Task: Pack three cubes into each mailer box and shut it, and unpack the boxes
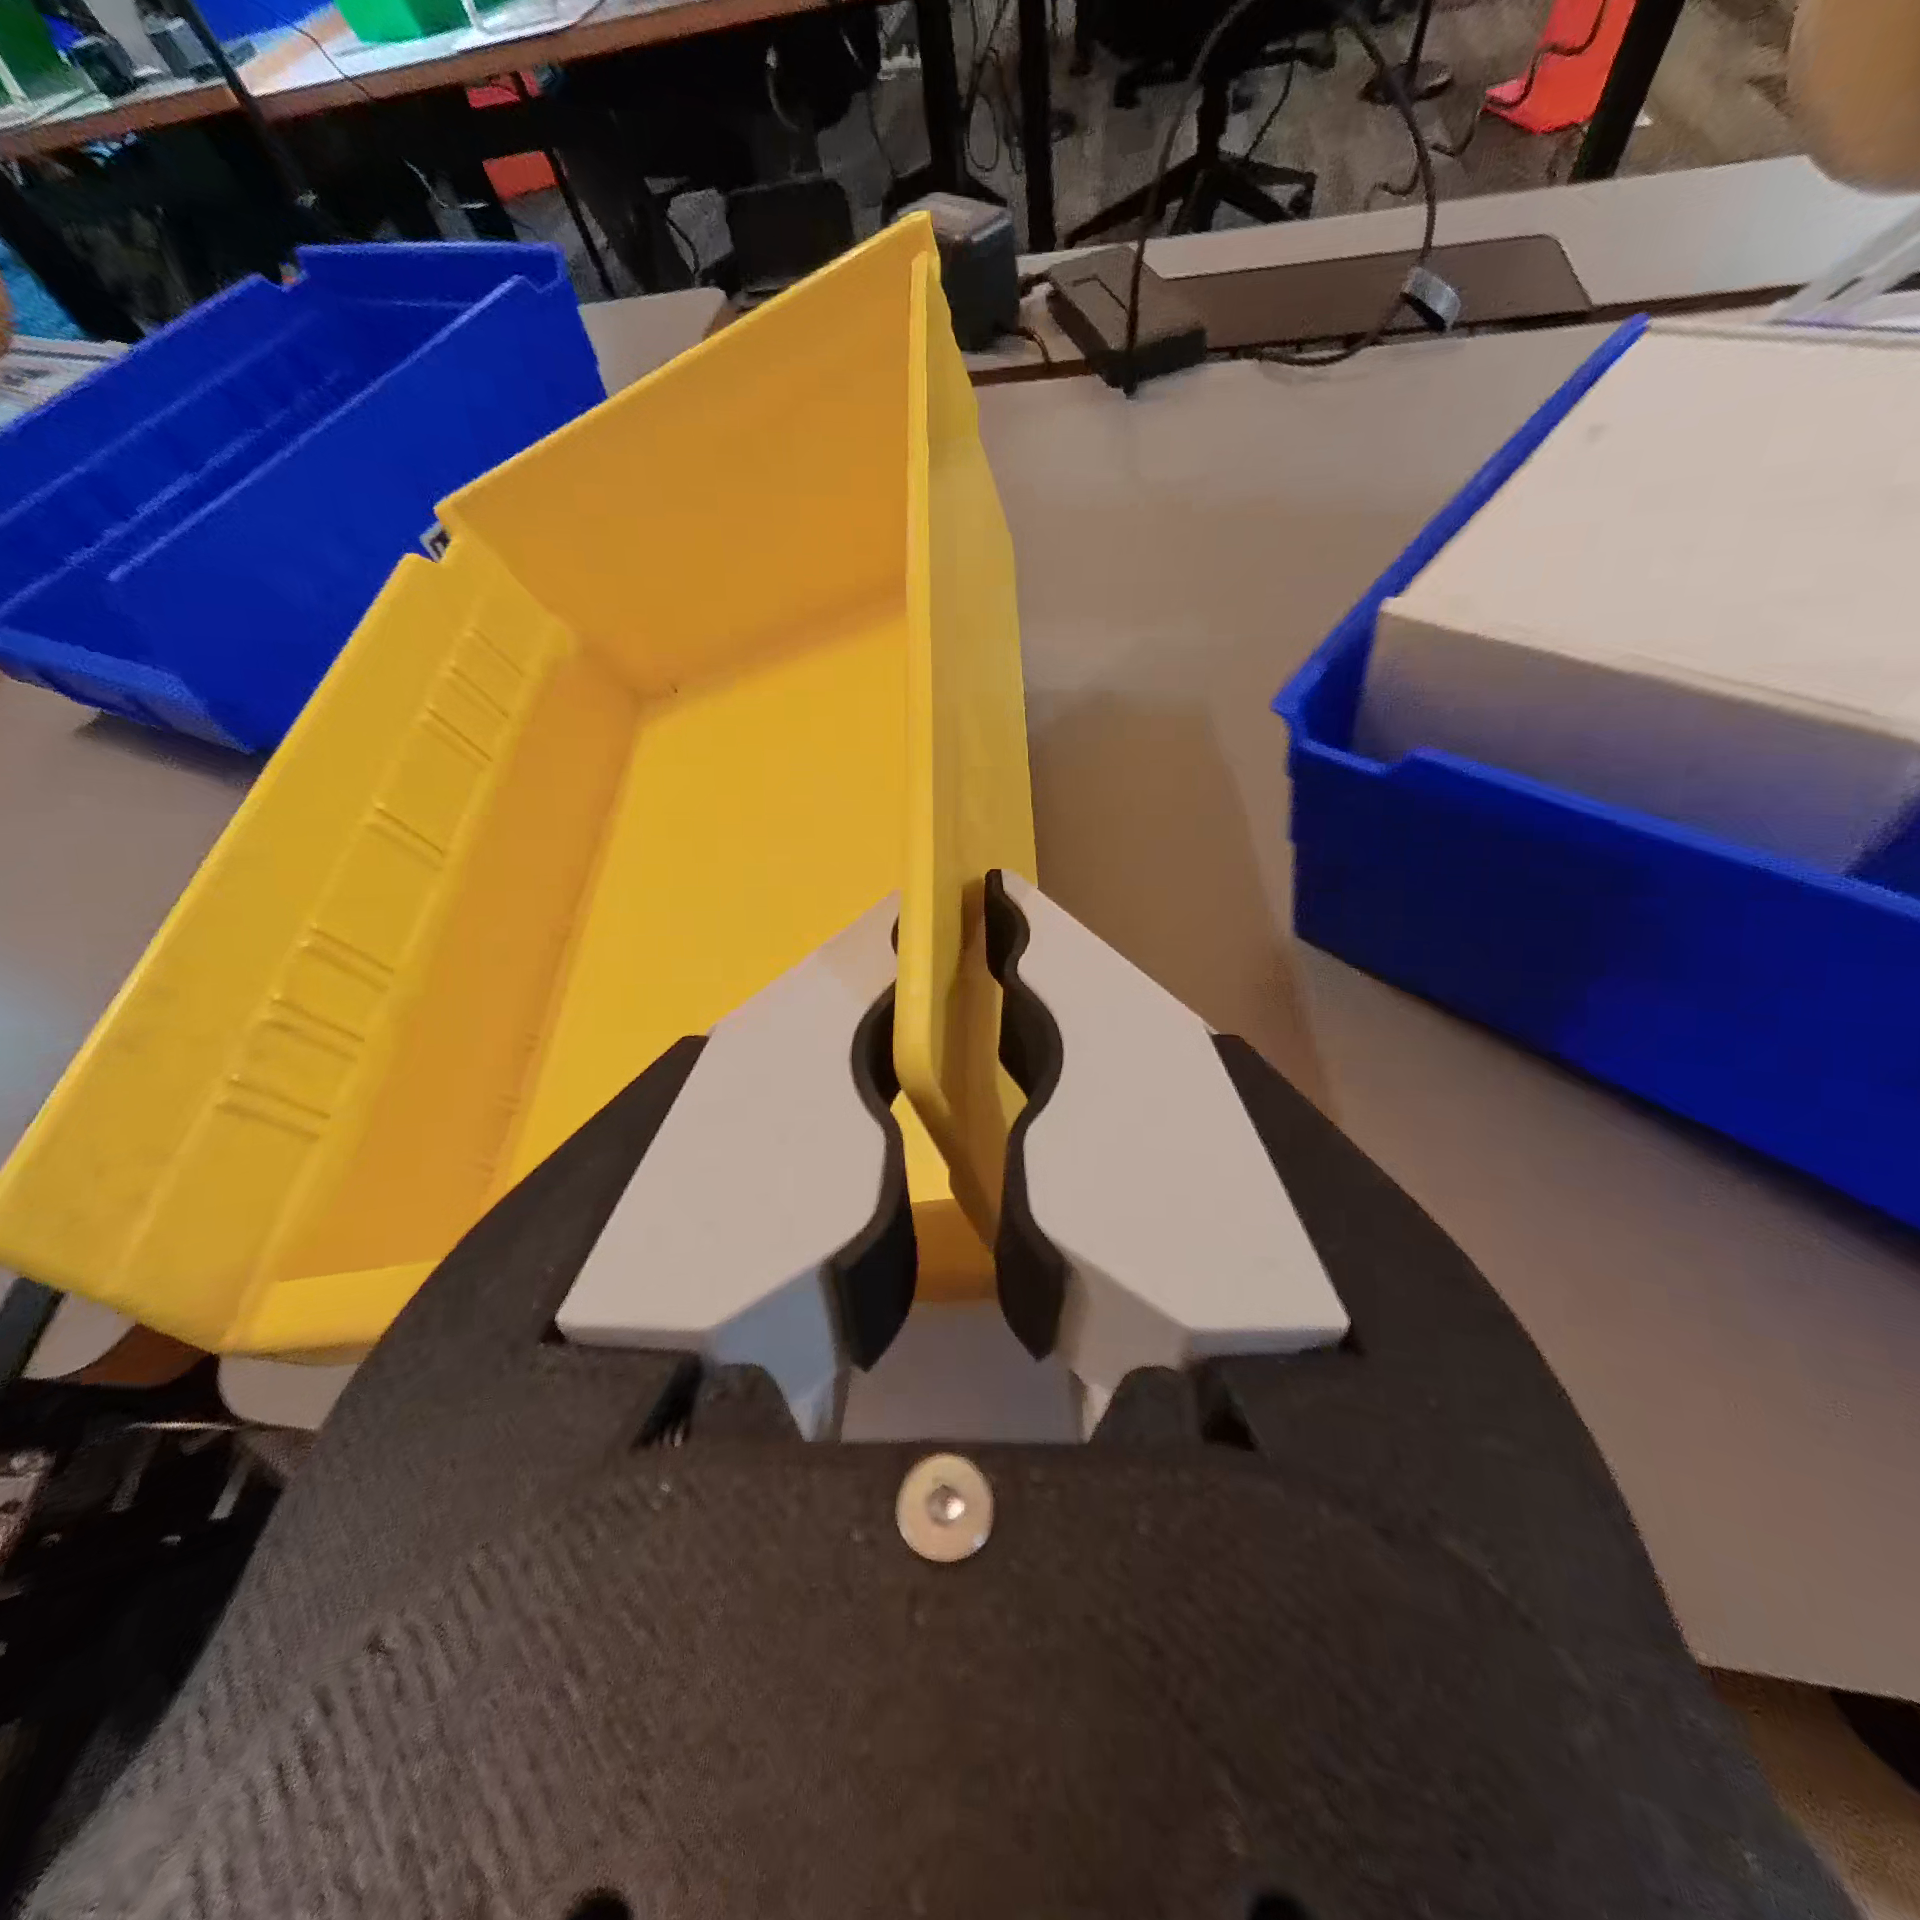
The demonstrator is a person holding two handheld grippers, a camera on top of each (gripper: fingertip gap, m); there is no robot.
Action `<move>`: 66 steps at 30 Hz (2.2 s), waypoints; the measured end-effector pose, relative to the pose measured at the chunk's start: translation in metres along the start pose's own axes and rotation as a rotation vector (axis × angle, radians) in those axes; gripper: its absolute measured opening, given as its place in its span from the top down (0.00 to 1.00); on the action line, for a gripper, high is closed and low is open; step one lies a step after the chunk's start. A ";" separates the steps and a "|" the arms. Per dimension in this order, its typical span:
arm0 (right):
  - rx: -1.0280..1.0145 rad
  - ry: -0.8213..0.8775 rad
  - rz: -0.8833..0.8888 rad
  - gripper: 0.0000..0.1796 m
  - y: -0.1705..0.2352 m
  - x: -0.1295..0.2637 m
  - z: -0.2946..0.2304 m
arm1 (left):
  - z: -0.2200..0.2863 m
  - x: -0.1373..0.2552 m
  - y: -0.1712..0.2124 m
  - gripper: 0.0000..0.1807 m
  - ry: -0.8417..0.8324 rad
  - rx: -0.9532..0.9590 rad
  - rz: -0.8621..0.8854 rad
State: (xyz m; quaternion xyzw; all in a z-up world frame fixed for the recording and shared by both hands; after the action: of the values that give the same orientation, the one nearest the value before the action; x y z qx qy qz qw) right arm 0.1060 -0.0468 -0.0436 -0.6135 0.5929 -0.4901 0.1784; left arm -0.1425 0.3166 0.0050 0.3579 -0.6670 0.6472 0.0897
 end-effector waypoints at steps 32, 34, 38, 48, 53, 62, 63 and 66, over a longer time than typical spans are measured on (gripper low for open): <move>0.232 -0.061 0.065 0.52 0.014 -0.105 -0.209 | 0.017 0.128 -0.083 0.99 0.259 -0.195 0.219; 0.250 0.023 0.096 0.53 0.008 -0.057 -0.178 | 0.039 0.139 -0.085 0.99 0.377 -0.223 0.198; 0.213 0.197 0.186 0.54 0.008 0.055 -0.108 | 0.097 0.154 -0.083 0.98 0.577 -0.344 0.164; 0.108 0.657 0.390 0.61 0.052 0.256 0.019 | 0.294 0.129 -0.059 0.98 0.881 -0.658 -0.015; 0.089 0.759 0.443 0.62 0.068 0.289 0.029 | 0.376 0.115 -0.051 0.99 0.873 -0.727 0.036; 0.109 0.894 0.452 0.62 0.087 0.316 0.024 | 0.492 0.064 -0.043 0.99 0.854 -0.763 0.169; 0.102 0.893 0.456 0.62 0.088 0.317 0.024 | 0.500 0.061 -0.041 0.99 0.841 -0.785 0.190; 0.082 0.892 0.450 0.61 0.094 0.321 0.023 | 0.520 0.053 -0.033 0.98 0.836 -0.795 0.220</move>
State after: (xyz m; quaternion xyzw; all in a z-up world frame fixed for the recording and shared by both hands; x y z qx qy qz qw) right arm 0.0142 -0.3662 -0.0040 -0.1938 0.7093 -0.6770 0.0328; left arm 0.0172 -0.1822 -0.0140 -0.0602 -0.7997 0.4392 0.4049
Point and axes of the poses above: each gripper's, where its closed fingertips meet, x back along the fingers, y out of its underside, z = x × y across the jaws, the point moved 9 cm from there along x, back along the fingers, and after that the axes turned 10 degrees about -z, right-handed, at the moved point
